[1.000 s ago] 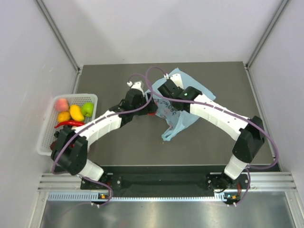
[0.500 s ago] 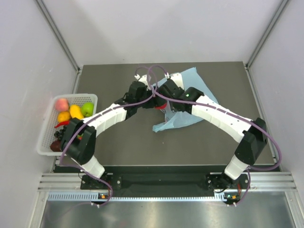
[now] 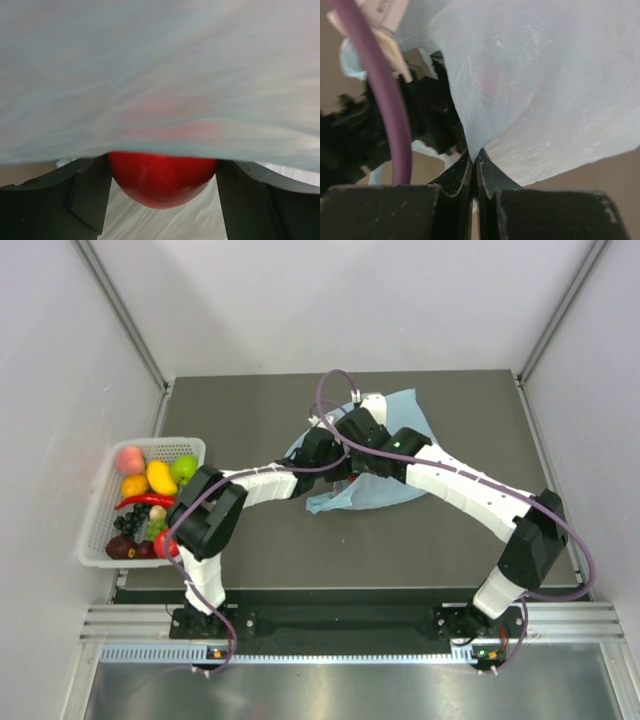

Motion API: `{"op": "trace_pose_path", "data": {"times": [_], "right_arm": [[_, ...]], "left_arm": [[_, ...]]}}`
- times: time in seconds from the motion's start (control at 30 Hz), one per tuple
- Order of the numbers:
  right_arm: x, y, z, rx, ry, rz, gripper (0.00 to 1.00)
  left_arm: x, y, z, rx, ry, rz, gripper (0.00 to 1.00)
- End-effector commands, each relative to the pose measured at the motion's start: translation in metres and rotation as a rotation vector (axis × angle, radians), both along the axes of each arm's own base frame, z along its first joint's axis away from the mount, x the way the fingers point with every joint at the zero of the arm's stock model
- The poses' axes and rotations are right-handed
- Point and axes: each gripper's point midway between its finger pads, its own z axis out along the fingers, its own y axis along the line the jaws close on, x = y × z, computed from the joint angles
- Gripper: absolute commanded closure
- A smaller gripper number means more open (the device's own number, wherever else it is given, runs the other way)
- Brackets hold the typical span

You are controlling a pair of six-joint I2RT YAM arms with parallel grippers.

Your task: Place the fake fruits into the plastic bag and tie a complex knot

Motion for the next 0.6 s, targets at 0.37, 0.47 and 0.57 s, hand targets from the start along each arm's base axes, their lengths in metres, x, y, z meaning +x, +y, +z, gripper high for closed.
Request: {"op": "trace_pose_path", "data": {"times": [0.37, 0.47, 0.57], "right_arm": [[0.006, -0.01, 0.026, 0.183, -0.122, -0.089, 1.0], [0.007, -0.015, 0.028, 0.203, -0.132, -0.099, 1.0], [0.009, -0.024, 0.026, 0.199, -0.129, -0.113, 1.0]], "left_arm": [[0.006, -0.065, 0.044, -0.171, -0.093, -0.075, 0.69], [-0.003, -0.072, 0.038, -0.13, -0.076, -0.101, 0.49], [-0.007, -0.07, 0.043, -0.117, -0.073, -0.104, 0.35]]}}
